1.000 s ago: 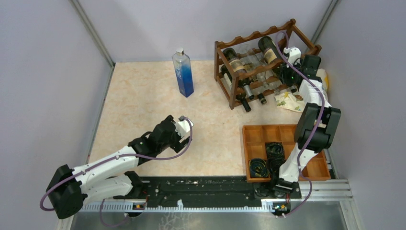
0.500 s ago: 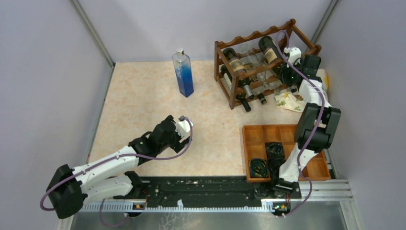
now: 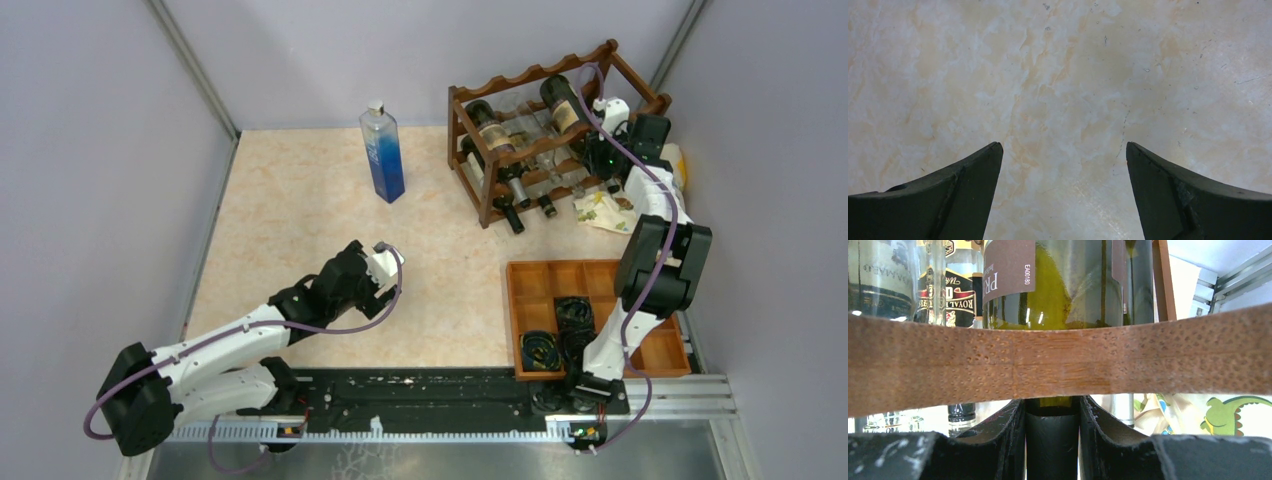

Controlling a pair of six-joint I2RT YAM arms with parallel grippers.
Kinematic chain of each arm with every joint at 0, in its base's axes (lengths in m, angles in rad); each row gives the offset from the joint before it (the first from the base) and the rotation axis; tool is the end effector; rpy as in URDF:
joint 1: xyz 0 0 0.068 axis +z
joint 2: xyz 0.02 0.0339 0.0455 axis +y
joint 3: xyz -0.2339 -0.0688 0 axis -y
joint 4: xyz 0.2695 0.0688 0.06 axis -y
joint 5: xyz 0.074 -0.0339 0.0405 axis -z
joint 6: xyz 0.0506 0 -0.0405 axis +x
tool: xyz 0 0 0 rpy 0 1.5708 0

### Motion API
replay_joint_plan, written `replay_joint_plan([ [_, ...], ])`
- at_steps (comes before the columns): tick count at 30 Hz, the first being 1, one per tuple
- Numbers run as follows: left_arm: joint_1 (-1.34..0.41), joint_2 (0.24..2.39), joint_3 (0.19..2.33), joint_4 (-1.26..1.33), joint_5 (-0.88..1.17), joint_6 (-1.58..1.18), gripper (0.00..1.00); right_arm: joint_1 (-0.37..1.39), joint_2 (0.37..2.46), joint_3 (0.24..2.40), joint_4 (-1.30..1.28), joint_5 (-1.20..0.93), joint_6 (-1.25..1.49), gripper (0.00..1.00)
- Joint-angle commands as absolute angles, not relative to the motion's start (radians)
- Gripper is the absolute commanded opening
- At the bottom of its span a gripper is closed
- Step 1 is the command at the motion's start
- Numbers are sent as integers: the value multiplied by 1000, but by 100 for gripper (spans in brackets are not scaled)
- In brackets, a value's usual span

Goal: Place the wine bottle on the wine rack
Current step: Place the wine bottle in the wine rack.

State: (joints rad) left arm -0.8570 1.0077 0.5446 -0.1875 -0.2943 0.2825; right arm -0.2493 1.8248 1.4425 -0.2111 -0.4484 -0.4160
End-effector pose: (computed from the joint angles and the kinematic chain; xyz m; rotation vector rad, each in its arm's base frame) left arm 0.1816 -0.1873 0.1704 1.0426 1.9248 0.0038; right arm 0.4418 -0.0899 0.2281 -0.4255 2.0566 0.0874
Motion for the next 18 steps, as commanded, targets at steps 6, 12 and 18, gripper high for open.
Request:
replay_joint_plan([
  [6, -854, 1009, 552, -188, -284, 290, 99, -213, 1799, 1493, -13, -508, -402, 28],
  [12, -853, 1010, 552, -188, -281, 290, 99, -213, 1800, 1478, -8, -539, -388, 29],
  [18, -853, 1011, 552, -189, -282, 290, 99, -213, 1803, 1473, 28, -574, -364, 30],
])
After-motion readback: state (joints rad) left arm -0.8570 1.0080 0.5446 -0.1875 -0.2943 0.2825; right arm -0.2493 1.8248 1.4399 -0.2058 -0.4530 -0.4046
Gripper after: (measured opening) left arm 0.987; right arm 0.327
